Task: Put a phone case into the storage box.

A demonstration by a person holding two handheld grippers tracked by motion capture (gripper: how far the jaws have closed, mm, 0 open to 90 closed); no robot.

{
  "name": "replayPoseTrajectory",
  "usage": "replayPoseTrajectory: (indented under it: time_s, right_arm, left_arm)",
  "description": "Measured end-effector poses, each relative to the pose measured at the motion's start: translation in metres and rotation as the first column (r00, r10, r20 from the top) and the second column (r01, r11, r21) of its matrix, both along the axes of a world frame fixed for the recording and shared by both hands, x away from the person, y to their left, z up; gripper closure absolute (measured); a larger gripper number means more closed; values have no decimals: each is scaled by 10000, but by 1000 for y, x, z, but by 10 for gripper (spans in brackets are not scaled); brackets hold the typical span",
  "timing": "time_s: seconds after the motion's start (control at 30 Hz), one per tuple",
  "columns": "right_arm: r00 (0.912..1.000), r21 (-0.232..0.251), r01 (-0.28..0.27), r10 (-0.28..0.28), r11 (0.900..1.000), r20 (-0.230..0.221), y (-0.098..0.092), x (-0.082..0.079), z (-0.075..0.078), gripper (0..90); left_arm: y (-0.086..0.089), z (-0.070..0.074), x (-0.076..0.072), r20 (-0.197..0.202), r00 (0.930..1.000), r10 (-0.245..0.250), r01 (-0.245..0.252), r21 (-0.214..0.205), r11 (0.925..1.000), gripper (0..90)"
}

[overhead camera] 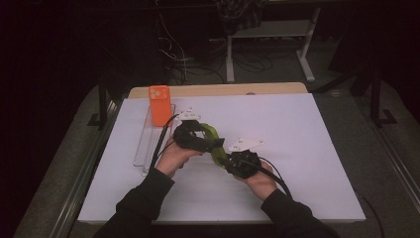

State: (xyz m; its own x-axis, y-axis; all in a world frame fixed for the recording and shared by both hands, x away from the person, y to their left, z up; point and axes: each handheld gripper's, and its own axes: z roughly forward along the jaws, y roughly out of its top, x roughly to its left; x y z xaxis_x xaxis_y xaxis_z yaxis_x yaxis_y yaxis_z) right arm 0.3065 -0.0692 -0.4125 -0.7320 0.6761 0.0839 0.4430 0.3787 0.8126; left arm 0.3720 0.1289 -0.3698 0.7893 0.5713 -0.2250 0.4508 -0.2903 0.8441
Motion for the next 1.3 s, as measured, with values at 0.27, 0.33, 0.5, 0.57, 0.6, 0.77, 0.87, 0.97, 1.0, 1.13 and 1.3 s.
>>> replayPoseTrajectory:
  time_s: [0.27,0.33,0.5,0.57,0.6,0.77,0.87,0.97,1.0,1.13,1.3]
  right_arm:
    - [9999,-403,-100,98,9991,-51,2,1,-4,743]
    - [9999,-381,-123,122,9992,-41,2,0,-4,738]
    - [9998,-359,-182,182,9992,6,3,0,-4,700]
    - [9998,-303,-210,208,9993,-72,2,0,-3,654]
    - [9998,-311,-166,163,9994,-105,1,1,-4,631]
    - [9998,-433,-56,47,9990,-190,-6,2,-4,456]
    - [9991,-690,-156,129,9975,-396,-14,3,-4,358]
    - [9977,-632,-181,138,9978,-671,-25,3,-5,276]
    - [9972,-558,-180,139,9983,-737,-31,4,-5,244]
    - [9965,-534,-171,126,9984,-826,-42,4,-6,125]
    - [9980,-529,-293,263,9982,-570,-57,1,-10,21]
  left_arm:
    - [-1,3,-2,-49,10000,-26,25,-159,9999,120]
    - [-2,3,-2,59,9999,-116,117,-145,9998,122]
    - [-3,6,-3,175,9995,-246,247,-92,9997,129]
    - [-3,7,-3,298,9994,-203,203,10,9998,132]
    - [-3,7,-3,308,9993,-195,195,17,9998,132]
    - [1,12,-1,344,9994,-56,58,-81,10000,134]
    - [3,18,1,418,9991,69,-68,-31,10000,135]
    - [7,23,3,478,9987,199,-196,-76,9998,135]
    - [7,24,4,462,9987,212,-210,-61,9998,135]
    - [10,29,7,525,9982,285,-289,65,9996,135]
    - [13,39,10,630,9973,364,-372,119,9992,135]
